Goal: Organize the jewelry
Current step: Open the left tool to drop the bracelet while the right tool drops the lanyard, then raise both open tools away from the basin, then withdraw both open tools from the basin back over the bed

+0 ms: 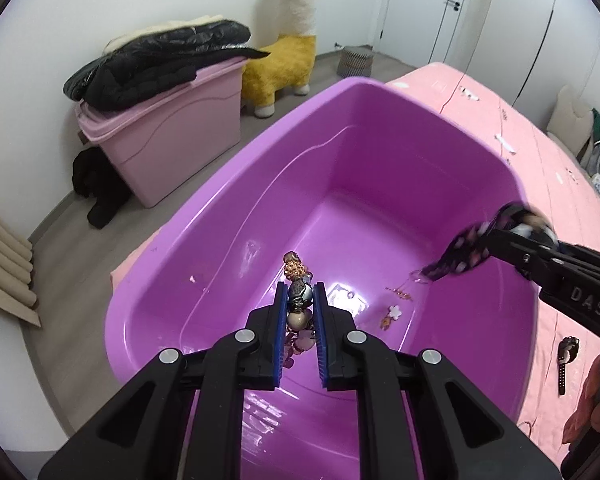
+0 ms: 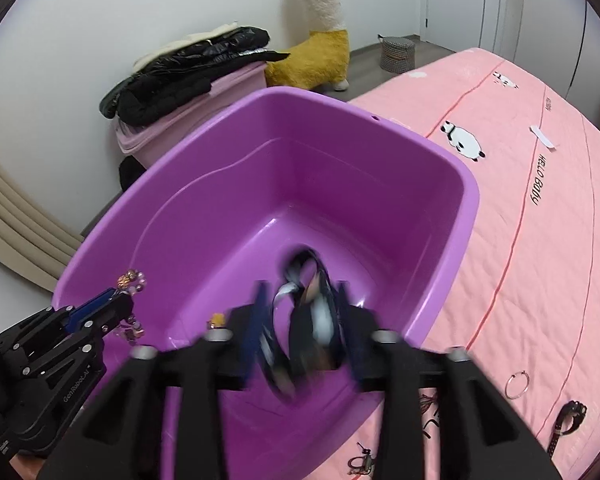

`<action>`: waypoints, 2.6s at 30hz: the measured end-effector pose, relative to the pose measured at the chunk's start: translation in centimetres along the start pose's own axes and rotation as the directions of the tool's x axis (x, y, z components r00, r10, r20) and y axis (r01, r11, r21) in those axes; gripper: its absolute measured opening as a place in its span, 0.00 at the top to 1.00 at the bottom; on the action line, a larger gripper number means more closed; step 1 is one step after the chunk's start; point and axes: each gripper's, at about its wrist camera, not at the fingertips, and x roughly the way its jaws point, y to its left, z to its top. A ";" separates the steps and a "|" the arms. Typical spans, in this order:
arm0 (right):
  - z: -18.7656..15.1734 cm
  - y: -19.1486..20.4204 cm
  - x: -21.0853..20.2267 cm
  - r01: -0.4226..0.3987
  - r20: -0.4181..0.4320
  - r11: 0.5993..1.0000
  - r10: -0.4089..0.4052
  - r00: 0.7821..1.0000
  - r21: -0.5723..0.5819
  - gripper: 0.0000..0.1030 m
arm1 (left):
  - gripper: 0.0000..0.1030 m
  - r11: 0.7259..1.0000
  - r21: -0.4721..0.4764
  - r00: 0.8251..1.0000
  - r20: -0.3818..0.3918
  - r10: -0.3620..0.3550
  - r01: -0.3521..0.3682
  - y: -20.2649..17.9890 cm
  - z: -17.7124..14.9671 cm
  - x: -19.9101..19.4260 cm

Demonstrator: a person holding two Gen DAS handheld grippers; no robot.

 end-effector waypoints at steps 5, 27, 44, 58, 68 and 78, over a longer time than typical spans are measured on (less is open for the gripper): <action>0.1 -0.6 -0.4 0.006 0.010 1.000 -0.006 1.000 0.007 0.48 | 0.30 0.998 -0.030 0.997 0.047 0.061 -0.060 0.7 -0.2 -1.2; -2.8 -0.8 -4.5 -0.014 0.061 1.000 0.013 0.998 0.019 0.46 | 0.20 0.995 -0.042 0.993 0.081 0.090 -0.087 0.8 -1.3 -5.0; -8.6 -2.3 -10.1 -0.002 0.140 0.998 -0.006 0.990 0.055 0.44 | 0.18 0.998 0.014 0.988 0.143 0.064 -0.067 -1.8 -3.8 -9.5; -13.7 -4.8 -15.2 0.041 0.208 0.994 -0.062 0.976 0.106 0.42 | 0.18 0.995 0.100 0.986 0.168 0.001 -0.019 -6.2 -6.3 -12.1; -16.7 -6.5 -18.0 0.076 0.230 0.987 -0.108 0.967 0.144 0.41 | 0.17 0.987 0.161 0.985 0.167 -0.046 0.018 -9.2 -8.2 -13.4; -20.4 -8.9 -21.1 0.142 0.248 0.969 -0.191 0.950 0.200 0.39 | 0.16 0.969 0.241 0.981 0.163 -0.101 0.060 -13.4 -10.4 -14.6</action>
